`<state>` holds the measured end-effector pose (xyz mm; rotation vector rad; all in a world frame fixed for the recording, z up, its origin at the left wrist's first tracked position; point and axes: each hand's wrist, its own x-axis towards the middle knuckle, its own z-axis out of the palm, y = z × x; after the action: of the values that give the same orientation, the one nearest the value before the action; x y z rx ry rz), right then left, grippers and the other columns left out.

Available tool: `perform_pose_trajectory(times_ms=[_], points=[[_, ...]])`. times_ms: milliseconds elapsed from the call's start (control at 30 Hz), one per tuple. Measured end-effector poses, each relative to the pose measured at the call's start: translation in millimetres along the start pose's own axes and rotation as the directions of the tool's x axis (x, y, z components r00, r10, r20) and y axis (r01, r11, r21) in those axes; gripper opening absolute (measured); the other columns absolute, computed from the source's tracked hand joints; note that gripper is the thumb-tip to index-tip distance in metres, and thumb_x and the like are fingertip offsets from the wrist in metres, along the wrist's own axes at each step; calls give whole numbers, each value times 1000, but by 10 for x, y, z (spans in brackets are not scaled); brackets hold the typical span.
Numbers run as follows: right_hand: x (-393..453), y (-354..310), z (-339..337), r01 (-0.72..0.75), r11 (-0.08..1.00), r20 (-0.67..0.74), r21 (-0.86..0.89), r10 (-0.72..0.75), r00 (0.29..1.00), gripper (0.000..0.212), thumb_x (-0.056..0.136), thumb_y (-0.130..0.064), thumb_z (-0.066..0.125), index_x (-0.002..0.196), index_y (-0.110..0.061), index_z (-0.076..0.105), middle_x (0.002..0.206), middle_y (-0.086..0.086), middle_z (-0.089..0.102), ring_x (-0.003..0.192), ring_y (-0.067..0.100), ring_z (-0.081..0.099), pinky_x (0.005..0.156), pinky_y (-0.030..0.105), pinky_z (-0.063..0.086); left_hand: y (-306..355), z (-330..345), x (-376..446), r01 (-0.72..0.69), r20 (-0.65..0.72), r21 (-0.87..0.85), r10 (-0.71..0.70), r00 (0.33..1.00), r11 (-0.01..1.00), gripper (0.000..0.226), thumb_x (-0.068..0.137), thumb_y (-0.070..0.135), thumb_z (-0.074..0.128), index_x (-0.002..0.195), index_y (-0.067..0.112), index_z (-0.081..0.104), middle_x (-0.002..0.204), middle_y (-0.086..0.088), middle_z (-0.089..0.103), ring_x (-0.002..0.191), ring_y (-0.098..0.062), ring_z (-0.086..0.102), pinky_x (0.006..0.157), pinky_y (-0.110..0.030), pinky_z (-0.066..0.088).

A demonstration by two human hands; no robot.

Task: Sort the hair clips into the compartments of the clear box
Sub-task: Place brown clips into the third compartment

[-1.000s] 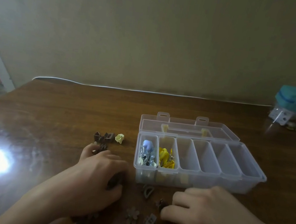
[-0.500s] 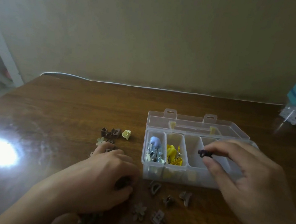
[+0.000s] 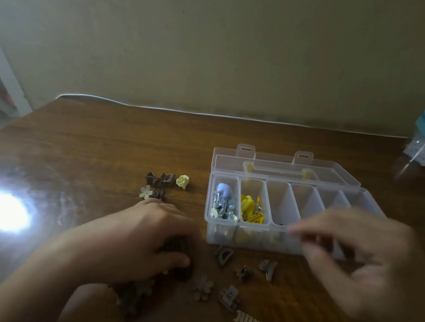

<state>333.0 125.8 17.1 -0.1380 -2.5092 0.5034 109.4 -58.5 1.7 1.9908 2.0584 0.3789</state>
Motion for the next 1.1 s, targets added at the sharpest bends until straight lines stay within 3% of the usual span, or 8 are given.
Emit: perform_pose_trajectory(times_ms=[133, 233, 333, 467, 533, 667, 933, 1100], points=[[-30, -44, 77, 93, 960, 426, -263, 29, 904, 36, 80, -51, 48, 112, -43, 64, 81, -27, 63, 66, -5, 59, 56, 20, 52, 12, -13, 11, 8, -83, -39, -11, 996, 999, 15, 93, 40, 55, 102, 36, 67, 92, 21, 64, 92, 4, 58, 80, -21, 49], [-52, -42, 216, 103, 947, 420, -304, 36, 907, 41, 90, -60, 32, 127, -46, 41, 107, -21, 54, 94, 4, 56, 80, 27, 47, 33, -24, 3, 12, -127, -67, -20, 992, 998, 20, 93, 44, 50, 101, 36, 67, 89, 21, 61, 84, 1, 60, 72, -22, 51], [-46, -74, 203, 103, 964, 444, -244, 17, 896, 22, 92, -56, 39, 110, -43, 37, 102, -19, 50, 93, 3, 51, 78, 21, 42, 32, -19, -6, 26, -161, -81, -39, 986, 996, 15, 88, 47, 57, 98, 38, 65, 89, 19, 61, 80, -4, 61, 66, -23, 52], [-7, -100, 63, -25, 999, 401, 25, 13, 916, 15, 80, -42, 55, 92, -41, 47, 87, -19, 57, 77, 4, 56, 57, 15, 44, 45, -25, -3, -4, -187, -100, -15, 982, 995, 10, 84, 39, 72, 92, 37, 67, 89, 16, 63, 78, -6, 63, 65, -21, 52], [-8, -64, 9, -62, 990, 130, 124, 46, 990, 13, 78, -41, 59, 90, -40, 54, 85, -20, 60, 69, 1, 60, 49, 10, 44, 60, -33, -4, -23, -193, -140, -4, 981, 990, 14, 82, 34, 77, 93, 38, 70, 90, 16, 64, 81, -6, 65, 67, -18, 52], [46, 115, 75, -148, 983, -198, -110, 124, 972, 20, 82, -47, 52, 98, -36, 56, 84, -22, 55, 72, -2, 54, 54, 10, 39, 101, -27, 6, -51, -162, -225, 14, 987, 973, 22, 81, 30, 79, 102, 36, 72, 102, 15, 67, 93, -9, 68, 76, -25, 56], [47, 194, 191, -160, 969, -200, -187, 122, 972, 32, 86, -45, 51, 100, -23, 69, 99, -12, 66, 101, 12, 59, 87, 25, 43, 149, -49, -5, -80, -191, -282, 26, 981, 956, 43, 81, 14, 80, 117, 34, 67, 104, 13, 68, 94, -8, 69, 79, -24, 57], [45, -9, 270, 130, 988, -98, -80, -138, 986, 43, 89, -53, 55, 124, -28, 59, 108, -15, 61, 104, 7, 55, 85, 33, 46, 356, 77, 77, -171, -381, -539, -58, 923, 825, 53, 76, 12, 81, 121, 31, 60, 91, 7, 71, 82, -14, 73, 75, -20, 55]])
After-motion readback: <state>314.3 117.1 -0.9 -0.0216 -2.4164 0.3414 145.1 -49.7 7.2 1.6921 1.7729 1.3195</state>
